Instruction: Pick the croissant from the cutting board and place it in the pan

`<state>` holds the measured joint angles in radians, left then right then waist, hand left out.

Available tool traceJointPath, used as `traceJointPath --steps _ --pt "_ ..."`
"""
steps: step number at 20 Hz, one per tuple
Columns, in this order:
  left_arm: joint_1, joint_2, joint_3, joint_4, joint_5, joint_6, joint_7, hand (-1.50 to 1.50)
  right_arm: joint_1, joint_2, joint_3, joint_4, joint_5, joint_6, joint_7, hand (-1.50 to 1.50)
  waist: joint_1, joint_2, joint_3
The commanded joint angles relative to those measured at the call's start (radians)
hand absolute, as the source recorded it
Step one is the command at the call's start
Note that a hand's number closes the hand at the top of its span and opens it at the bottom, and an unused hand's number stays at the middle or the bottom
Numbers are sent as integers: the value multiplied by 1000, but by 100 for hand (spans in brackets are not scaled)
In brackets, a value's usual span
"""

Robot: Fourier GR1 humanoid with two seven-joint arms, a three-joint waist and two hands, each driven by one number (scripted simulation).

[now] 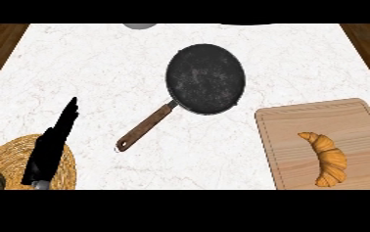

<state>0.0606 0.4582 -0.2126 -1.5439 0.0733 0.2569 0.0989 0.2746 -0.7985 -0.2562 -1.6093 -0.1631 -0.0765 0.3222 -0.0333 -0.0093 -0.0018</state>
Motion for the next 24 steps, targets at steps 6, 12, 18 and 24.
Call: traceJointPath --steps 6,12,18,24 --pt "-34 0 20 -7 -8 -43 6 0 11 -136 0 -208 -120 264 220 -150 29 9 0" --pt "2 -43 -21 -125 -62 -10 98 0 -142 -151 78 -163 -86 315 386 -150 47 10 2" --pt "-16 -77 0 18 -85 -42 -20 0 -285 -114 205 -110 -92 397 527 -150 48 13 1" --pt "1 -94 0 -27 -108 -46 2 0 -390 -133 264 -126 -107 496 710 -150 47 11 1"
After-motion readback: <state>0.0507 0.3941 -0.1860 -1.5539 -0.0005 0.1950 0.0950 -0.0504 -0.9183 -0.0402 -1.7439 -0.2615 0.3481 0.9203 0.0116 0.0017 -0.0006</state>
